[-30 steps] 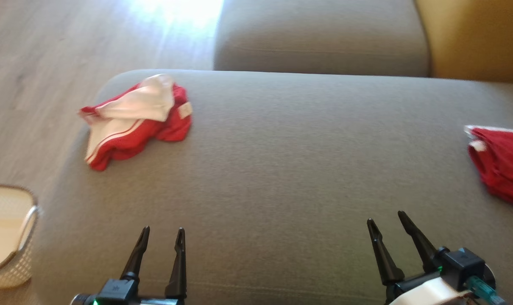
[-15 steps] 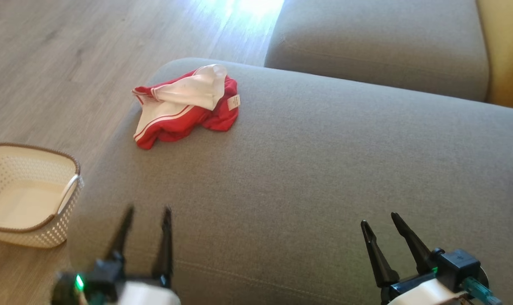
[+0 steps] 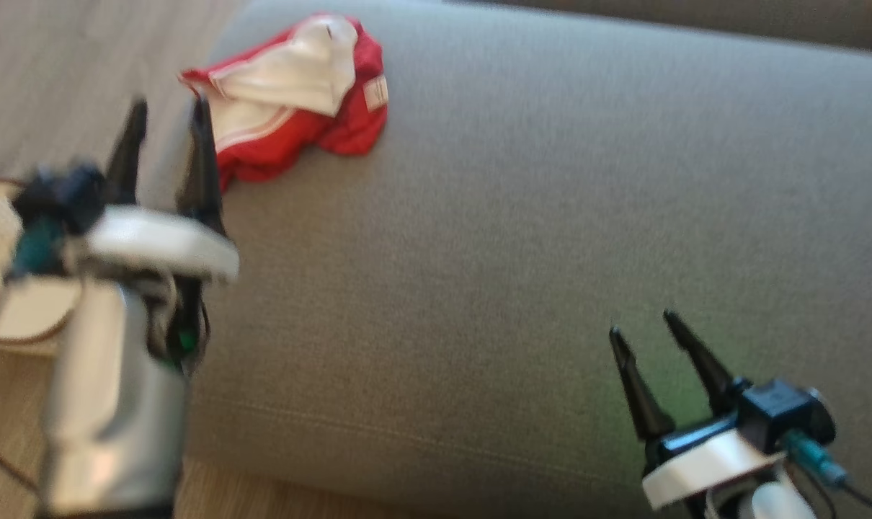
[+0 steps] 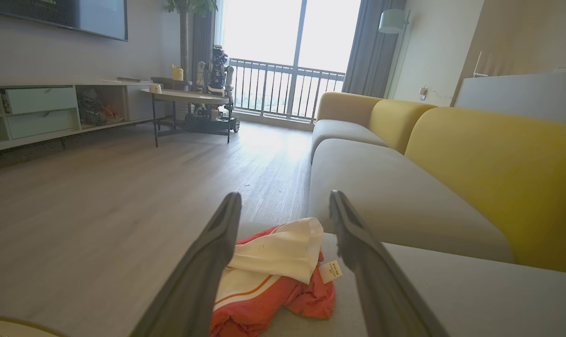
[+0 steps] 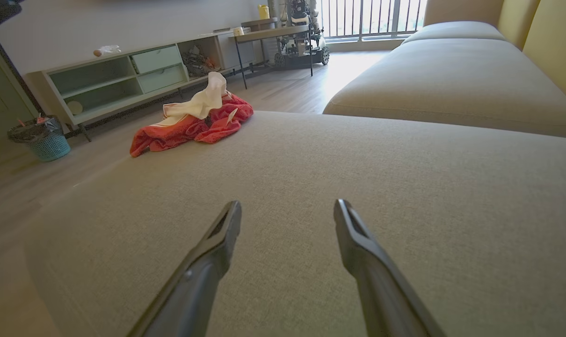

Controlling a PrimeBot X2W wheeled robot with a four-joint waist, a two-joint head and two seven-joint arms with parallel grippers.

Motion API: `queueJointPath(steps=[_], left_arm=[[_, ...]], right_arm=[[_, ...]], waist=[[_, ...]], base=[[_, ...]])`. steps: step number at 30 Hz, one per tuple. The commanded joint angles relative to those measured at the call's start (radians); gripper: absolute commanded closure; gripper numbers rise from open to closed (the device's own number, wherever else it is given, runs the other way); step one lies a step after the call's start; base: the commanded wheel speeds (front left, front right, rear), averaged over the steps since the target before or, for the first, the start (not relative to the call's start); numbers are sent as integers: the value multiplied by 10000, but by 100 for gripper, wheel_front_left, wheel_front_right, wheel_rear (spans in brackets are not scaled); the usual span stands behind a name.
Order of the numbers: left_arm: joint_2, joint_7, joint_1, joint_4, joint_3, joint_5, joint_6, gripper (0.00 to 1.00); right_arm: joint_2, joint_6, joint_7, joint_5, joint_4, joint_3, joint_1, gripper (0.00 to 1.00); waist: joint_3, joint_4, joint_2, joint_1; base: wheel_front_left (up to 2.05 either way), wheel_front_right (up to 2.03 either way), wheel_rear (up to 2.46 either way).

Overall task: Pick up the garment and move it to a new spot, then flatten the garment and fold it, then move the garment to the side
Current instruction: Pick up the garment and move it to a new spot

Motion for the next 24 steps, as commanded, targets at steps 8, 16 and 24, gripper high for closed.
queueJointPath(steps=[8,16,24], left_arm=[[1057,856,-4013,3375,340,-678,-376,0],[1579,2149,-6675,6635,476,-1330,-373,0],[1676,2402,-7758,8260,448,-1248,319,0]], right_arm=[[-91,-4,-93,-328,-1019,51,-1030,0],[-111,-4,-93,-768,-1846,-203,-1723,0],[-269,-4,-93,-869,-2253,-323,-1987,0]], waist=[[2089,-518,0,-1],[3684,-995,0,-1],[4549,-1224,0,-1]], base=[[0,0,0],[0,0,0],[0,0,0]])
